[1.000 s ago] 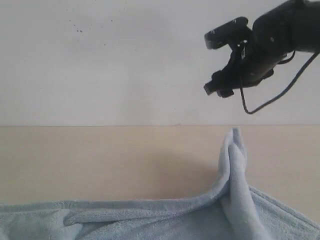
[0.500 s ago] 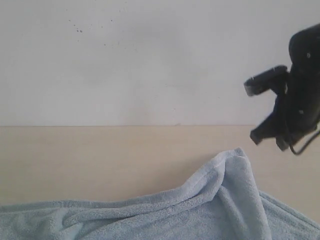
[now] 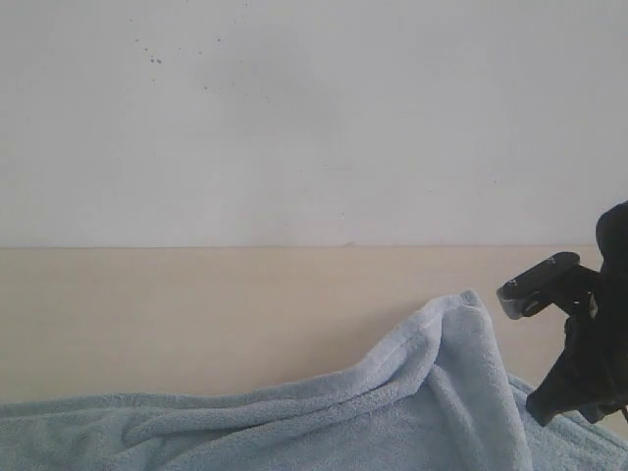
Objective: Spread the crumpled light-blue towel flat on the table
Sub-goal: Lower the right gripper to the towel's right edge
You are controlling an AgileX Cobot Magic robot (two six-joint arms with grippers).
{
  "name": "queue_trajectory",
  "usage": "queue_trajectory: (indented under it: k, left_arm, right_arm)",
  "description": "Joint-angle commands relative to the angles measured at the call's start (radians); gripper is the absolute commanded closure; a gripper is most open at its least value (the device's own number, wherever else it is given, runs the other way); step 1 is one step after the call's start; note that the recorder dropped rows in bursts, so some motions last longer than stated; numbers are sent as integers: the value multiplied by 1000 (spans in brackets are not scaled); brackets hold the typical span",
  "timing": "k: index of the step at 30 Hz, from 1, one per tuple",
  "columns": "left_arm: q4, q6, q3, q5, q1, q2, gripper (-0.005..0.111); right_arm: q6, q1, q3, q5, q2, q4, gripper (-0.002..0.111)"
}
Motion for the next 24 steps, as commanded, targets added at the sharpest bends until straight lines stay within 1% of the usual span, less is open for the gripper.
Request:
queue_trajectory:
  k: [1,4,7,16,24]
  left_arm:
    - [-119,116,3,5,-8,-6,74]
    - [-138,122,3,7,-8,-6,74]
    - [-172,122,3,7,-8,-6,74]
    - [-178,157,3,16,-8,-6,74]
    - [-178,170,3,16,-8,-6,74]
  right_arm:
    - [5,-9,42,-89,-6,-19,99]
    - [35,-9,58,-151,-3,-74,99]
    - [68,-9,58,-156,28,-130,99]
    - [86,-19,58,-168,165,-132,99]
    - [100,-19,58,-211,183,-132,99]
